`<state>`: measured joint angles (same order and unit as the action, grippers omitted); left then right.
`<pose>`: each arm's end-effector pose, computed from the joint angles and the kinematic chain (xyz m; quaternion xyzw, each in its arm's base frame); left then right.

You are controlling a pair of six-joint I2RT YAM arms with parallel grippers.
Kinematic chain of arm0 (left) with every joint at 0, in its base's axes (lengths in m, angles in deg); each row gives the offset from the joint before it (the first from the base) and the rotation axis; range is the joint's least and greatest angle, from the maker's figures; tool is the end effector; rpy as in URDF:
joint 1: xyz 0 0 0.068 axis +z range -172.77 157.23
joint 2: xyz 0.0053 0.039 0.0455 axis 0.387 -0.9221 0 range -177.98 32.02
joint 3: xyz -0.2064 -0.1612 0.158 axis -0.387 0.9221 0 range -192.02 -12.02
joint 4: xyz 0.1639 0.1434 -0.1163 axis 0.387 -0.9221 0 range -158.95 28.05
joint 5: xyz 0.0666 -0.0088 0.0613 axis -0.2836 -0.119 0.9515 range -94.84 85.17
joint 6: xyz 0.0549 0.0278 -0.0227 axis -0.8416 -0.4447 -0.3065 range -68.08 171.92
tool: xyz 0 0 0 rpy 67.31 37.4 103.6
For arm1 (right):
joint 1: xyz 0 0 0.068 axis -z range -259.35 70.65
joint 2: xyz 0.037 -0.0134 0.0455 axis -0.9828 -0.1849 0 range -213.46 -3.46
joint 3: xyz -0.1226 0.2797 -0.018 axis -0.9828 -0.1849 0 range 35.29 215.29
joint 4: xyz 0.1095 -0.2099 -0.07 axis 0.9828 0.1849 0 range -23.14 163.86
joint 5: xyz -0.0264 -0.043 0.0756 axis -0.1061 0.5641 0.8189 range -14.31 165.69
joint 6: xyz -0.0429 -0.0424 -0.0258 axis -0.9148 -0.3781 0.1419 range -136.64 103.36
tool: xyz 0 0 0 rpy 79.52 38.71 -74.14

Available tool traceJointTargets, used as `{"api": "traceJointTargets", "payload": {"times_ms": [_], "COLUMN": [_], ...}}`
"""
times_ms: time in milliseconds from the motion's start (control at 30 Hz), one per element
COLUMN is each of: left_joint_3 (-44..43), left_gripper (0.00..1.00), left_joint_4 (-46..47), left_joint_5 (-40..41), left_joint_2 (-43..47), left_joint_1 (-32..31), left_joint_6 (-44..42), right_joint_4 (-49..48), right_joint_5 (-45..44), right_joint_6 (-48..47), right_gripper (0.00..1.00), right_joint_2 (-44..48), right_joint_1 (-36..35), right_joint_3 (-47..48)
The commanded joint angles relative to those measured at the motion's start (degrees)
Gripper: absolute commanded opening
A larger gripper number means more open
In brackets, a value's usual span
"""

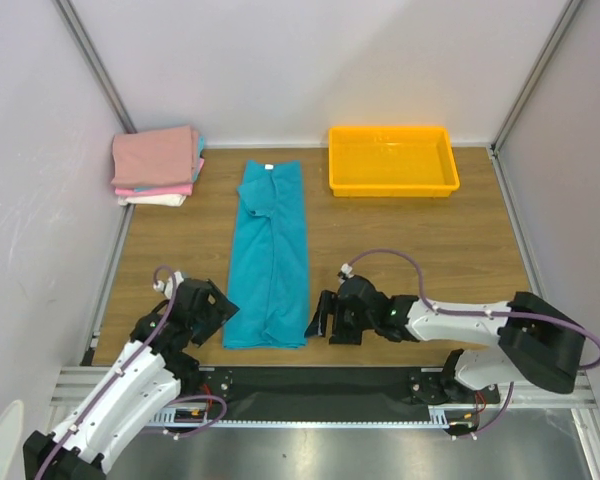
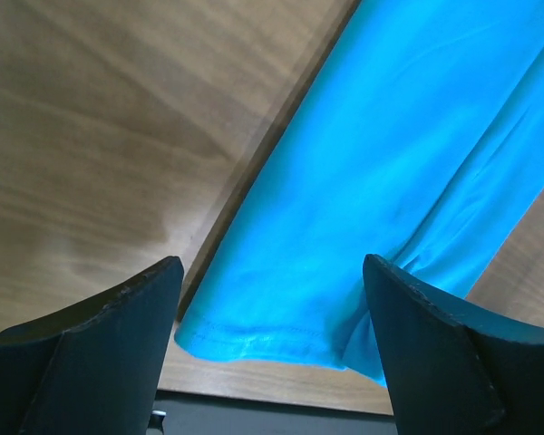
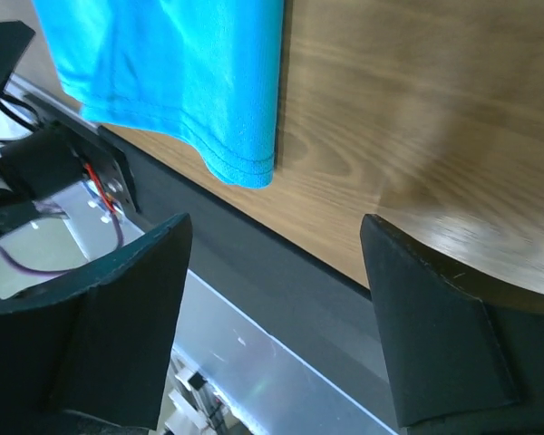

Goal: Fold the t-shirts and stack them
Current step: Fold the tshirt

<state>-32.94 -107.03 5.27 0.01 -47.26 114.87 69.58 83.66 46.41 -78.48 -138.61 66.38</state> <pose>0.0706 -0.0221 0.1825 -0.3381 0.8914 -0.1395 0.2677 0.1142 0.2062 0.1945 0.0049 0.9274 0.3539 0.1211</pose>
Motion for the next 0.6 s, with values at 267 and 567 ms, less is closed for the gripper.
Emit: {"api": "traceJointTargets", "payload": {"times_ms": [267, 567], "left_joint_3": [5.1, 5.37], "left_gripper": [0.81, 0.78], "left_joint_4": [-8.0, -11.08], "left_joint_5": [1.93, 3.6], "left_joint_2": [10.03, 11.09], "left_joint_1": [-8.37, -11.98], "left_joint_6": [14.56, 17.9], "right_joint_4": [-9.05, -9.84], "right_joint_5": [-5.59, -7.44], "right_joint_6": [6.65, 8.23], "right_gripper": [0.68, 0.57], "right_joint_2": [-9.08, -11.9], "right_joint_1": [-5.77, -7.27], "right_joint_3": [4.42, 4.77]}}
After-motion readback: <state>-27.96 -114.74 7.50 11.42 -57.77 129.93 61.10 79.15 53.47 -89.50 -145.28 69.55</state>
